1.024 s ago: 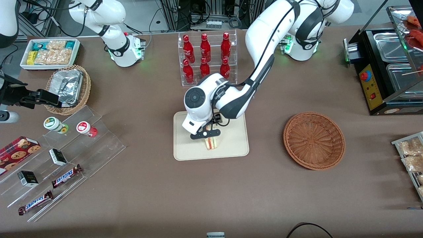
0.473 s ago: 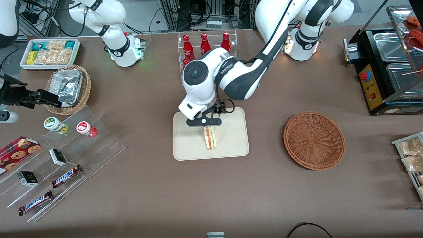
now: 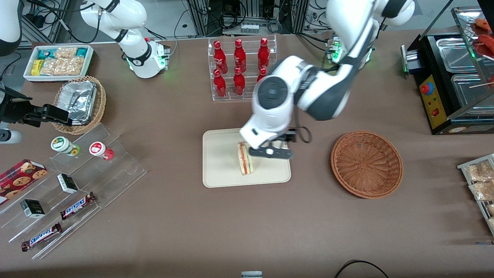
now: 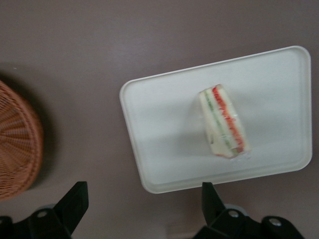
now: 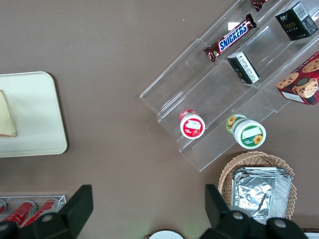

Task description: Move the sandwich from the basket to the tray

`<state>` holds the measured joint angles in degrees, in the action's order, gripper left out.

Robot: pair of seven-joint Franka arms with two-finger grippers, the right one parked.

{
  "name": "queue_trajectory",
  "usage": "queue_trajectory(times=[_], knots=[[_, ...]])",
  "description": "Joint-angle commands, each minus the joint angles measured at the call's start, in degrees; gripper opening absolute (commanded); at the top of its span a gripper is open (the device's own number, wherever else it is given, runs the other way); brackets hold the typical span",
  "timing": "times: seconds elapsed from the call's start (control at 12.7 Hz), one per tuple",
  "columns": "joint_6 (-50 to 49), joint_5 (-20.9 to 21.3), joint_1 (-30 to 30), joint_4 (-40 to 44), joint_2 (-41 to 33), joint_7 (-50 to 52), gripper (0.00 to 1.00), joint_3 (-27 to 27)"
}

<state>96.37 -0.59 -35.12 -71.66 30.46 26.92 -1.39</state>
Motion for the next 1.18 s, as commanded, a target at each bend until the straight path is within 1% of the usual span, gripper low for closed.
queue_trajectory(times=[0.0, 0.08, 0.16, 0.32, 0.47, 0.55, 0.71, 0.95, 1.1], knots=[[0.22, -1.51, 5.13, -11.8, -10.3, -9.57, 1.0, -0.45], [0.13, -1.69, 6.89, -13.92, -12.33, -11.69, 1.0, -0.45], [-0.22, -2.74, 8.56, -15.59, -14.35, -14.85, 1.0, -0.45], [-0.83, -3.1, 11.29, -19.29, -18.57, -20.05, 1.0, -0.36], [-2.4, -3.01, 13.05, -21.58, -22.18, -20.59, 1.0, -0.36], [-4.42, -3.01, 15.15, -21.59, -23.24, -20.59, 1.0, -0.8], [-8.64, -2.92, 22.51, -21.15, -24.74, -20.77, 1.0, -6.14], [-13.65, -2.83, 29.11, -20.89, -27.9, -20.85, 1.0, -9.14], [-16.99, -2.66, 32.73, -20.45, -29.48, -21.38, 1.0, -9.85]])
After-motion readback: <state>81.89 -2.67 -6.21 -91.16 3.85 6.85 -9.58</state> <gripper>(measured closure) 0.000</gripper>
